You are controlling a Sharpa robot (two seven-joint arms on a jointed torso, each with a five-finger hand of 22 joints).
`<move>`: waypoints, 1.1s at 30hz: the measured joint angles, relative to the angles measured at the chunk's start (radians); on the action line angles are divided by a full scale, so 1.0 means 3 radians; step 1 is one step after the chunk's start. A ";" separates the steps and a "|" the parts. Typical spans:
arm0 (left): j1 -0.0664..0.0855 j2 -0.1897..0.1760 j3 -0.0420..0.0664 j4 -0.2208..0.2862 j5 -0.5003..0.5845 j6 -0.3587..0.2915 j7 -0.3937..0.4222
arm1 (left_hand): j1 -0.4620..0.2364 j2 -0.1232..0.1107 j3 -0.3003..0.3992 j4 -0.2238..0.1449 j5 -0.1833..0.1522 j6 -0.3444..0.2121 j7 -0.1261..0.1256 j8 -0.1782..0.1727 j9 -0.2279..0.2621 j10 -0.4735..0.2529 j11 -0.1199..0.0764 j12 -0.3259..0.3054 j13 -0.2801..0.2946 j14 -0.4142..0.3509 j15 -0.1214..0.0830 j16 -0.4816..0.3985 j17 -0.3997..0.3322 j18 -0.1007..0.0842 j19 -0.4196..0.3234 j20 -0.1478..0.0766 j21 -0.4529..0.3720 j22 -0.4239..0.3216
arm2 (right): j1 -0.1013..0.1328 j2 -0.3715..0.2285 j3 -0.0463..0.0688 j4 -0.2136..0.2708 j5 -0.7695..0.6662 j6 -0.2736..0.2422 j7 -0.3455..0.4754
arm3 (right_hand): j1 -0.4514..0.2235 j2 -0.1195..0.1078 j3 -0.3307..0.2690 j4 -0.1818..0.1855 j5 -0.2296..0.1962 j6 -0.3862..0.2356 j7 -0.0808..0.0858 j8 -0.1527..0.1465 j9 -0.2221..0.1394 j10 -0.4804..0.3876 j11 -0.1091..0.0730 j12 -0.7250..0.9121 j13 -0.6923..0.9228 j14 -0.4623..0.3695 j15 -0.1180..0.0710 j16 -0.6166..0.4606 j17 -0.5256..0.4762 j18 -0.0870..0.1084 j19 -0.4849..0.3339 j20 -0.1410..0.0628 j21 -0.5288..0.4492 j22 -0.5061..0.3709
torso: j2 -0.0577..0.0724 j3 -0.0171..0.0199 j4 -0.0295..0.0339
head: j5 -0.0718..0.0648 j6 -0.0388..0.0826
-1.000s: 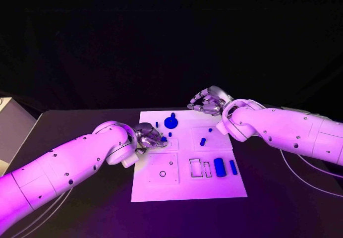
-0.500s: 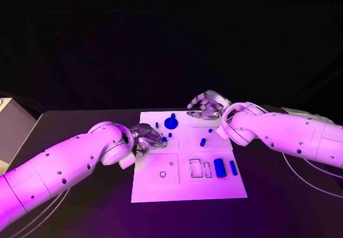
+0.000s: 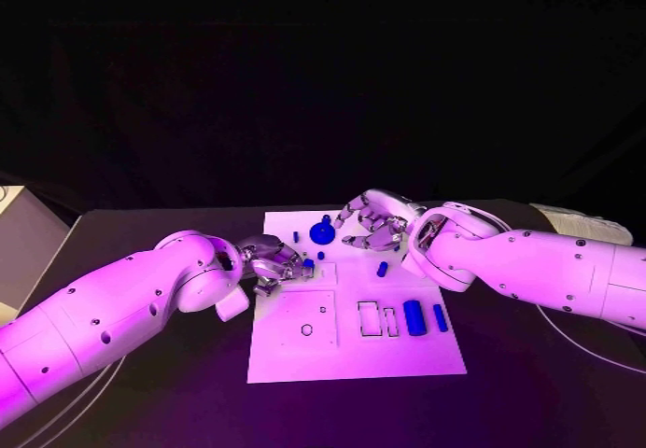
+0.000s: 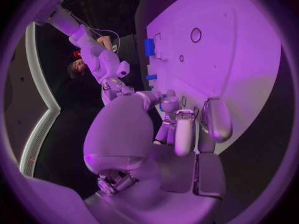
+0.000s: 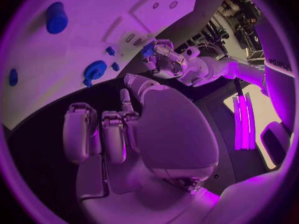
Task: Assemble the parts on the task board
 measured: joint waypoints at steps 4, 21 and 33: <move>-0.0003 -0.0031 0.0001 -0.0026 0.0149 0.0112 0.0083 | -0.0192 -0.0030 0.0199 -0.0164 -0.0014 0.0034 0.0030 -0.0075 -0.0050 -0.0030 -0.0007 0.0010 0.0000 0.0000 0.0000 0.0000 0.0000 0.0000 -0.0012 -0.0012 0.0000 0.0002 | -0.0024 0.0024 -0.0018 0.0082 -0.0271 0.0044 0.0062 | 0.0000 0.0000 0.0061 -0.0034 -0.0044 0.0008 -0.0046 -0.0043 -0.0013 0.0005 -0.0041 0.0000 0.0000 0.0000 -0.0059 0.0000 0.0000 0.0000 0.0004 -0.0029 0.0000 0.0000 | 0.0000 0.0002 0.0000 | 0.0005 0.0009; -0.0007 -0.0085 0.0002 -0.0070 0.0501 0.0468 0.0230 | -0.0531 -0.0097 0.0558 -0.0514 0.0034 0.0141 0.0091 -0.0157 -0.0080 -0.0028 -0.0005 0.0064 0.0032 0.0000 0.0000 0.0000 0.0000 0.0000 -0.0012 -0.0012 0.0000 0.0037 | -0.0091 0.0186 -0.0046 0.0213 -0.0918 0.0065 0.0240 | -0.0032 -0.0057 0.0143 -0.0115 -0.0118 -0.0049 -0.0134 -0.0147 -0.0047 -0.0001 -0.0167 0.0000 0.0000 -0.0002 -0.0165 0.0000 0.0000 0.0000 0.0007 -0.0128 0.0014 0.0001 | 0.0000 -0.0004 0.0003 | 0.0027 0.0014; -0.0008 -0.0095 0.0002 -0.0061 0.0510 0.0571 0.0232 | -0.0570 -0.0110 0.0560 -0.0516 0.0068 0.0159 0.0096 -0.0171 -0.0080 -0.0009 -0.0011 0.0078 0.0054 0.0000 0.0000 0.0000 0.0000 0.0000 -0.0012 -0.0012 0.0000 0.0042 | -0.0097 0.0240 -0.0053 0.0198 -0.1035 0.0075 0.0254 | -0.0045 -0.0070 0.0157 -0.0129 -0.0130 -0.0082 -0.0146 -0.0185 -0.0056 0.0011 -0.0179 0.0000 0.0000 0.0010 -0.0177 0.0000 0.0000 0.0000 0.0006 -0.0151 0.0014 0.0002 | 0.0000 -0.0004 0.0001 | 0.0026 0.0001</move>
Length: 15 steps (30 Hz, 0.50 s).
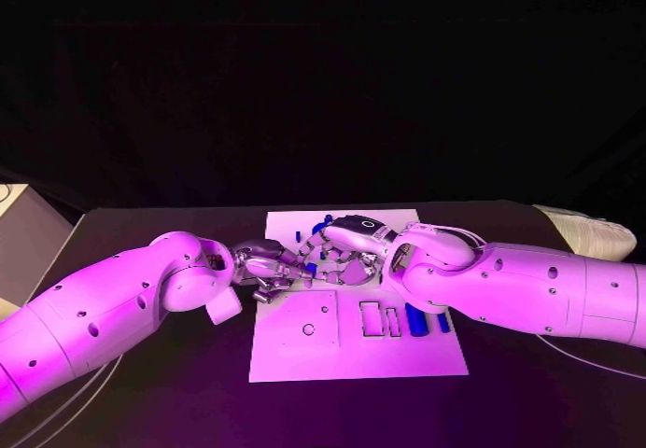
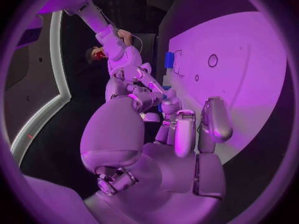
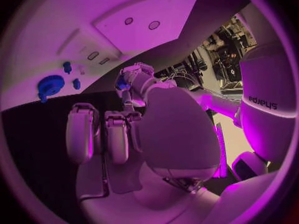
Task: Assemble the parts on the task board
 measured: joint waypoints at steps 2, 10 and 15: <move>0.0000 -0.0001 0.0000 0.0001 0.0000 0.0008 0.0000 | -0.0012 0.0006 0.0000 0.0000 0.0000 0.0000 0.0000 0.0000 0.0000 0.0000 0.0000 0.0015 0.0006 0.0000 0.0000 0.0000 0.0000 0.0000 0.0000 0.0000 0.0000 0.0000 | 0.0000 0.0001 -0.0001 -0.0001 -0.0011 0.0008 0.0000 | 0.0000 0.0000 0.0005 0.0005 -0.0014 0.0000 0.0000 0.0000 0.0000 0.0000 0.0000 0.0000 0.0000 -0.0006 -0.0006 0.0000 0.0000 0.0000 0.0000 0.0000 0.0000 0.0000 | 0.0000 0.0000 -0.0002 | 0.0000 -0.0002; -0.0002 -0.0003 0.0000 0.0003 -0.0001 0.0019 0.0000 | -0.0022 0.0004 0.0000 0.0000 0.0000 0.0000 0.0000 -0.0002 -0.0002 0.0001 0.0001 0.0015 0.0007 0.0000 0.0000 0.0000 0.0000 0.0000 0.0000 0.0000 0.0000 0.0000 | -0.0002 -0.0004 -0.0002 0.0002 -0.0041 0.0045 -0.0003 | -0.0057 0.0057 0.0060 -0.0023 -0.0037 0.0291 0.0016 0.0110 0.0057 -0.0009 0.0039 0.0000 0.0000 0.0001 0.0001 0.0000 0.0000 0.0000 -0.0012 -0.0012 0.0000 0.0000 | 0.0000 0.0002 -0.0002 | 0.0001 -0.0011; -0.0006 -0.0003 -0.0003 0.0003 -0.0003 0.0026 0.0000 | -0.0022 0.0004 0.0000 0.0000 0.0000 0.0000 -0.0001 -0.0002 -0.0002 0.0001 0.0001 0.0015 0.0007 0.0000 0.0000 0.0000 0.0000 0.0000 0.0000 0.0000 0.0000 -0.0001 | -0.0001 -0.0001 0.0002 0.0003 -0.0050 0.0057 -0.0006 | -0.0076 0.0076 0.0060 -0.0023 -0.0052 0.0390 0.0009 0.0158 0.0084 -0.0009 0.0040 0.0000 0.0000 0.0001 0.0002 0.0000 0.0000 0.0000 -0.0012 -0.0012 0.0000 -0.0001 | 0.0000 0.0004 -0.0002 | 0.0001 -0.0014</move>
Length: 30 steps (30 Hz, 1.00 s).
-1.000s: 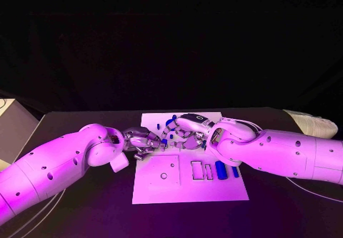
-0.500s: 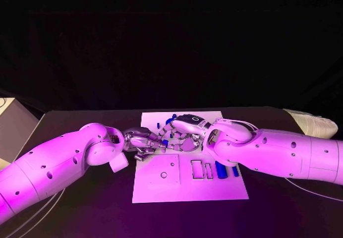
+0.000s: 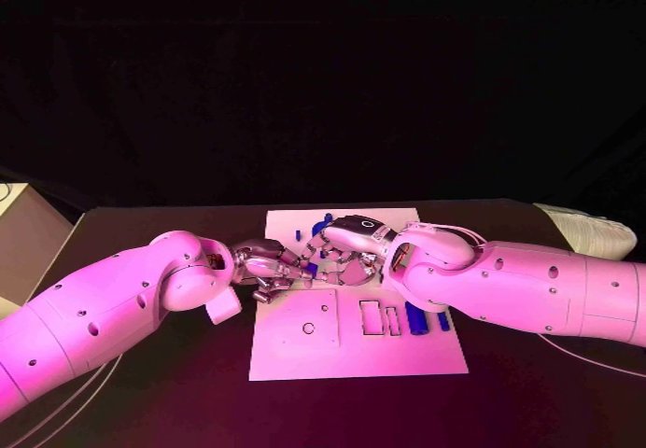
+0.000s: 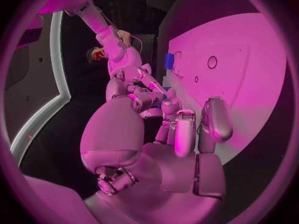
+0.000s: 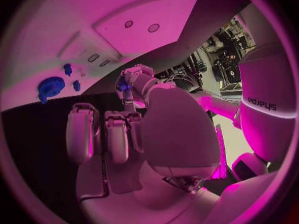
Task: Assemble the parts on the task board
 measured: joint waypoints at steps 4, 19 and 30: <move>-0.0002 0.0000 -0.0001 0.0000 -0.0002 0.0006 0.0000 | -0.0009 -0.0009 0.0000 0.0000 0.0000 0.0016 -0.0005 0.0000 0.0003 0.0012 -0.0003 0.0000 0.0000 0.0000 0.0000 0.0000 0.0000 0.0000 0.0000 0.0000 0.0000 0.0000 | 0.0001 0.0002 0.0000 -0.0002 -0.0007 0.0014 -0.0004 | -0.0031 0.0031 0.0000 0.0000 -0.0007 0.0024 -0.0012 0.0012 0.0017 0.0000 0.0000 0.0000 0.0000 0.0000 0.0000 0.0000 0.0000 0.0000 0.0000 0.0000 0.0000 0.0000 | 0.0000 0.0000 0.0000 | -0.0004 -0.0002; -0.0004 -0.0012 -0.0002 0.0002 -0.0002 0.0016 0.0003 | -0.0022 -0.0022 0.0000 0.0000 -0.0003 0.0052 -0.0029 -0.0012 0.0002 0.0024 0.0000 0.0000 0.0012 0.0000 0.0000 0.0000 0.0000 0.0000 -0.0007 -0.0007 0.0000 -0.0019 | -0.0001 0.0011 0.0002 -0.0019 -0.0029 0.0034 -0.0027 | -0.0104 0.0070 0.0008 0.0009 -0.0026 0.0066 -0.0011 0.0065 0.0022 0.0000 0.0000 0.0000 0.0000 0.0000 0.0000 0.0000 0.0000 0.0000 0.0000 0.0001 0.0000 -0.0001 | 0.0000 -0.0001 0.0002 | -0.0006 -0.0009; -0.0010 -0.0037 -0.0007 0.0001 0.0071 -0.0017 0.0002 | -0.0220 -0.0003 0.0048 -0.0335 -0.0040 -0.0024 -0.0043 -0.0334 -0.0193 -0.0261 0.0076 -0.0256 -0.0437 -0.0004 0.0071 -0.0029 0.0000 0.0053 -0.0099 0.0051 -0.0051 -0.0097 | -0.0025 0.0024 0.0004 -0.0030 -0.0039 -0.0022 -0.0099 | -0.0154 0.0082 -0.0024 0.0041 -0.0033 0.0066 -0.0011 0.0100 0.0026 0.0000 0.0000 0.0014 0.0000 -0.0012 0.0013 0.0000 0.0000 0.0000 0.0001 0.0002 0.0000 -0.0001 | -0.0002 -0.0001 0.0002 | 0.0002 -0.0004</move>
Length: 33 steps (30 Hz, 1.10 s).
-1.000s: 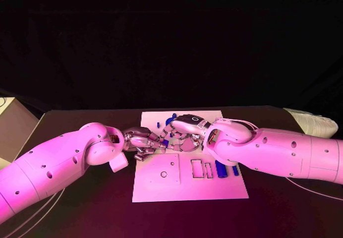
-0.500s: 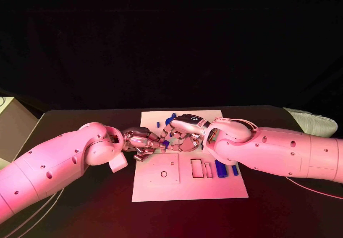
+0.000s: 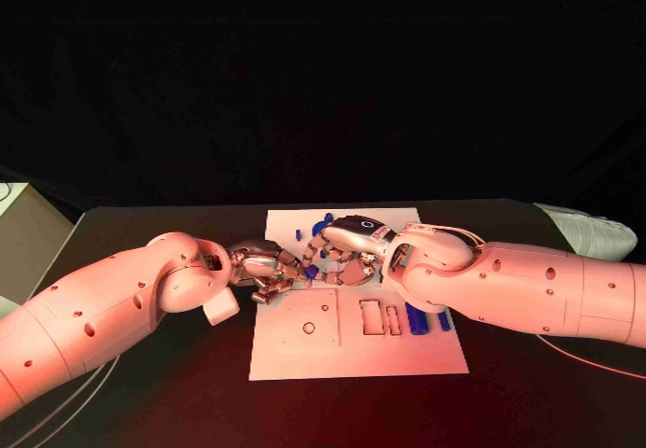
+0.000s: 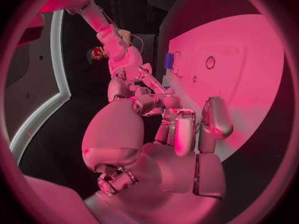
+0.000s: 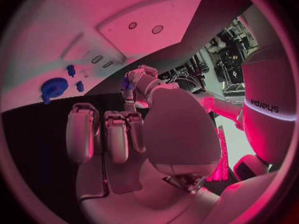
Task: Assemble the parts on the task board
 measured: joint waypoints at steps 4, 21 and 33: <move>-0.0003 -0.0008 0.0000 0.0007 0.0044 -0.0038 -0.0002 | 0.0031 -0.0104 -0.0410 0.0153 -0.0007 -0.0040 0.0043 -0.0219 -0.0171 -0.0055 0.0028 -0.0002 -0.0064 -0.0002 0.0031 -0.0013 0.0000 0.0000 -0.0020 0.0020 -0.0023 -0.0023 | -0.0009 0.0000 -0.0001 -0.0001 0.0000 -0.0028 -0.0041 | -0.0008 -0.0008 -0.0010 0.0010 0.0000 0.0000 0.0000 0.0003 0.0000 0.0000 0.0000 0.0000 0.0000 0.0000 0.0000 0.0000 0.0000 0.0000 0.0012 0.0012 0.0000 0.0000 | 0.0000 0.0000 0.0000 | 0.0004 0.0004; -0.0020 -0.0016 0.0003 0.0016 0.0164 -0.0210 -0.0009 | 0.0221 -0.0129 -0.0772 0.0396 -0.0007 -0.0061 0.0141 -0.0473 -0.0423 -0.0111 0.0102 -0.0001 -0.0118 0.0003 0.0108 -0.0013 0.0000 0.0000 -0.0020 0.0082 -0.0025 -0.0038 | -0.0030 -0.0002 -0.0005 0.0011 0.0063 -0.0099 -0.0186 | -0.0110 -0.0031 -0.0071 0.0070 0.0016 0.0026 0.0009 0.0041 0.0046 0.0000 0.0000 -0.0001 0.0000 0.0000 0.0000 0.0000 0.0000 0.0000 0.0011 0.0012 -0.0014 0.0002 | 0.0002 0.0001 -0.0002 | 0.0008 0.0009; -0.0028 -0.0007 0.0003 0.0011 0.0183 -0.0290 -0.0023 | 0.0310 -0.0102 -0.0794 0.0418 -0.0007 -0.0036 0.0148 -0.0487 -0.0444 -0.0111 0.0102 0.0012 -0.0118 0.0003 0.0108 -0.0013 0.0000 -0.0001 -0.0020 0.0082 -0.0025 -0.0038 | -0.0063 0.0028 -0.0005 -0.0002 0.0109 -0.0165 -0.0365 | -0.0193 -0.0069 -0.0130 0.0122 0.0037 0.0047 -0.0010 0.0067 0.0098 0.0000 0.0000 -0.0001 0.0000 0.0000 0.0000 0.0000 0.0000 0.0000 0.0011 0.0012 -0.0038 0.0002 | 0.0002 0.0003 -0.0002 | 0.0009 0.0013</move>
